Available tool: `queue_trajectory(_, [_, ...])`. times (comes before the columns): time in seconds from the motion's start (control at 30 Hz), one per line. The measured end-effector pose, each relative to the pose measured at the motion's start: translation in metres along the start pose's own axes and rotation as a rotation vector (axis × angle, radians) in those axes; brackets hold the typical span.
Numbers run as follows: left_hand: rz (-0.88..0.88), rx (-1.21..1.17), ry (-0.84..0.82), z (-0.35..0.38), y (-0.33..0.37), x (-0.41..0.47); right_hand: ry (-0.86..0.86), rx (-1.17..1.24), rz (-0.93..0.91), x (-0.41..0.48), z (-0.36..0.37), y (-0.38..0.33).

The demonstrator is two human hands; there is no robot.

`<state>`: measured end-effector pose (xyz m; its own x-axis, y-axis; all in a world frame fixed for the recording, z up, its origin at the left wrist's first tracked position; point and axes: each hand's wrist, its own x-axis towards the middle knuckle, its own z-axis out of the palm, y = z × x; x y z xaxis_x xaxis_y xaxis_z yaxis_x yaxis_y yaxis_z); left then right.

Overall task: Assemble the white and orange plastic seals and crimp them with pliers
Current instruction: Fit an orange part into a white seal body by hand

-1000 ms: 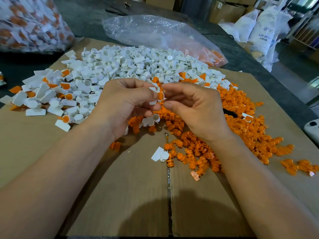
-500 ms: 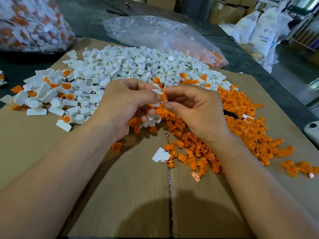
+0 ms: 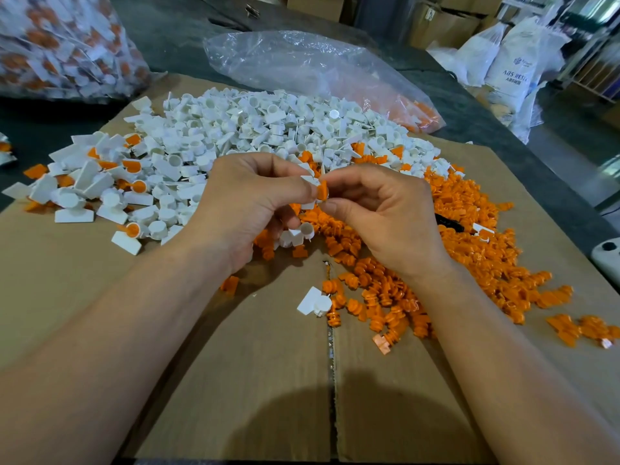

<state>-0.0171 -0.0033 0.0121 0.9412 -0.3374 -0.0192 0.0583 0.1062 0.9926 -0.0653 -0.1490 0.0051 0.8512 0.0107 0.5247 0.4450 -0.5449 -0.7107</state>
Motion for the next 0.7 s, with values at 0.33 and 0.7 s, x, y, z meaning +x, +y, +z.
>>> queue_trajectory(0.33, [0.0, 0.008, -0.001, 0.0, 0.0004, -0.0007, 0.001, -0.003, 0.017, -0.0005, 0.0008, 0.001])
queue_trajectory(0.7, [-0.007, 0.009, -0.006, 0.0004, -0.0001, -0.0016, -0.001, -0.055, 0.014, 0.0002, 0.0021, -0.003])
